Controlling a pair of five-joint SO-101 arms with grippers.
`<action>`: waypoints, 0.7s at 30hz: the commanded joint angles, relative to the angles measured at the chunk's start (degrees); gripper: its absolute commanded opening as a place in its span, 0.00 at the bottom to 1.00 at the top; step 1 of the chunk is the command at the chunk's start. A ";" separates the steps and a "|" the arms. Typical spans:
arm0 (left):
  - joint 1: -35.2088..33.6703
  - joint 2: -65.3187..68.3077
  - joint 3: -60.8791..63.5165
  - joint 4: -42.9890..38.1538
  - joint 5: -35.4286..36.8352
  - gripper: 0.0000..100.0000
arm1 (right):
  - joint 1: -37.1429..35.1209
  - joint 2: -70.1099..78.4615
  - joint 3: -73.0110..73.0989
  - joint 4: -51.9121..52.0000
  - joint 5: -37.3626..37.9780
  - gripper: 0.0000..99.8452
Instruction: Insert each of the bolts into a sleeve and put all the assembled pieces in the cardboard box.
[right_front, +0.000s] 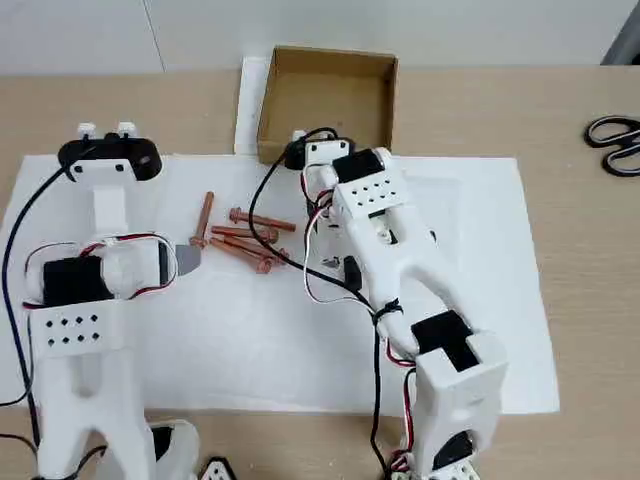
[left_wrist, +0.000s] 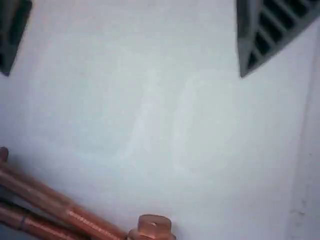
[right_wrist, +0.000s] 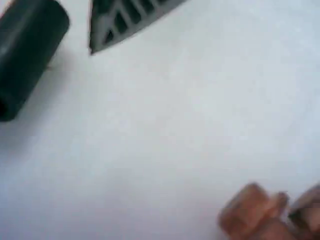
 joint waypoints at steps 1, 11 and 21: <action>0.00 -0.09 -0.40 -0.53 -0.26 0.27 | -1.89 -0.75 -2.81 0.75 -0.62 0.21; 0.09 -0.09 -0.40 -0.97 -0.26 0.27 | -2.77 4.70 -1.93 0.13 -2.81 0.21; 0.09 -0.09 -0.40 -0.97 -0.35 0.27 | 0.57 11.65 -2.20 -0.92 -3.25 0.17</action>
